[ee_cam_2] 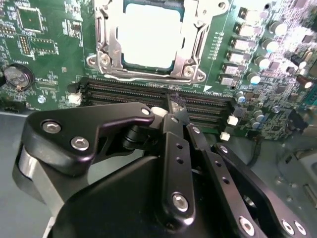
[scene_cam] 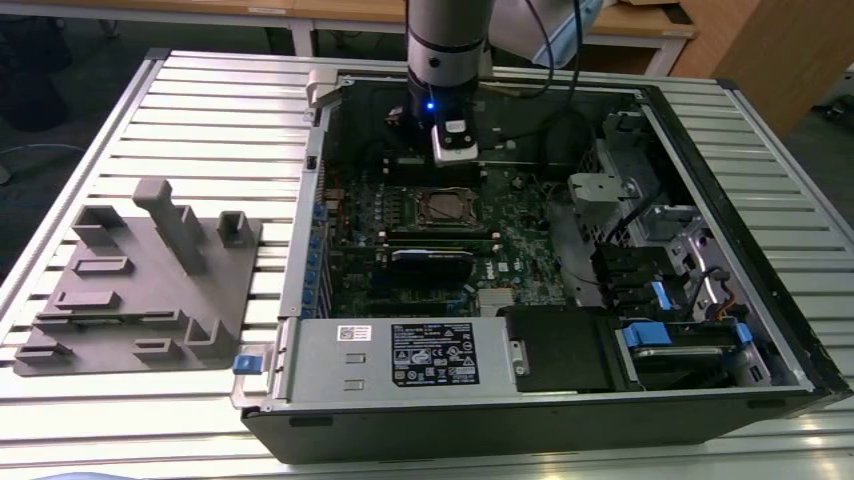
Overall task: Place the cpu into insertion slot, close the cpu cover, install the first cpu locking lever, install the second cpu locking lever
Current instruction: 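Install the first cpu locking lever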
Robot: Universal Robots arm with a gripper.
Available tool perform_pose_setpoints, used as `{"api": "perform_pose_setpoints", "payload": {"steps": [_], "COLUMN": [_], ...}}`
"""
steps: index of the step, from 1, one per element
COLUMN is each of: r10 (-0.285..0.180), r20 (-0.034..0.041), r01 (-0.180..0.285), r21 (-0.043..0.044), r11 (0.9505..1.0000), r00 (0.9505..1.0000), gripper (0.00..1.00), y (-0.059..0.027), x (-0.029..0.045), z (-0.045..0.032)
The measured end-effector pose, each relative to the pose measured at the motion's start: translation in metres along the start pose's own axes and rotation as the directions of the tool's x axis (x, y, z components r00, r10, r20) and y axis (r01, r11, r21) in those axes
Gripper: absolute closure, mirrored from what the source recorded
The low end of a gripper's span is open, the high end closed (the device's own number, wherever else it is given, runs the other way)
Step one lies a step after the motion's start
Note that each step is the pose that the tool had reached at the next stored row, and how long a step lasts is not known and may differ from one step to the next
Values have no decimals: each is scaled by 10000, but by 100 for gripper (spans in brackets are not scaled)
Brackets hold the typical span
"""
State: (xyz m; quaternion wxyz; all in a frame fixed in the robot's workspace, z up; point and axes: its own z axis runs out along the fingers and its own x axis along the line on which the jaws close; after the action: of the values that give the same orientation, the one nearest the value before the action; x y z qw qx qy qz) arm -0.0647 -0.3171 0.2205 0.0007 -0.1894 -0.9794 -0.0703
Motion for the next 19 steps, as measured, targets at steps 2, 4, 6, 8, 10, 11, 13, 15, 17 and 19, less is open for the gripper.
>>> {"api": "perform_pose_setpoints", "payload": {"steps": [2, 4, 6, 8, 10, 11, 13, 15, 17, 19], "r10": [-2, -5, -19, -179, -445, -584, -824, -1059, -1248, -1455], "r20": [42, 74, 78, 55, 16, -3, -34, -66, -93, -98], "r01": [2, 4, 17, 178, 445, 583, 825, 1060, 1250, 1457], "r21": [105, 183, 198, 205, 210, 211, 213, 216, 219, 213], "r11": [9999, 9998, 9998, 9996, 9988, 9981, 9964, 9941, 9919, 9891], "r00": [10000, 10000, 10000, 9998, 9990, 9983, 9966, 9944, 9921, 9893], "gripper": [89, 89, 89, 89, 89, 89, 89, 89, 89, 89], "y": [0, 0, 0, 0, 0, 0, 0, 0, 1, 0], "x": [0, 0, 0, 0, 0, 0, 0, -2, -5, -6], "z": [0, 0, 0, 0, 0, 1, 4, 7, 10, 15]}}
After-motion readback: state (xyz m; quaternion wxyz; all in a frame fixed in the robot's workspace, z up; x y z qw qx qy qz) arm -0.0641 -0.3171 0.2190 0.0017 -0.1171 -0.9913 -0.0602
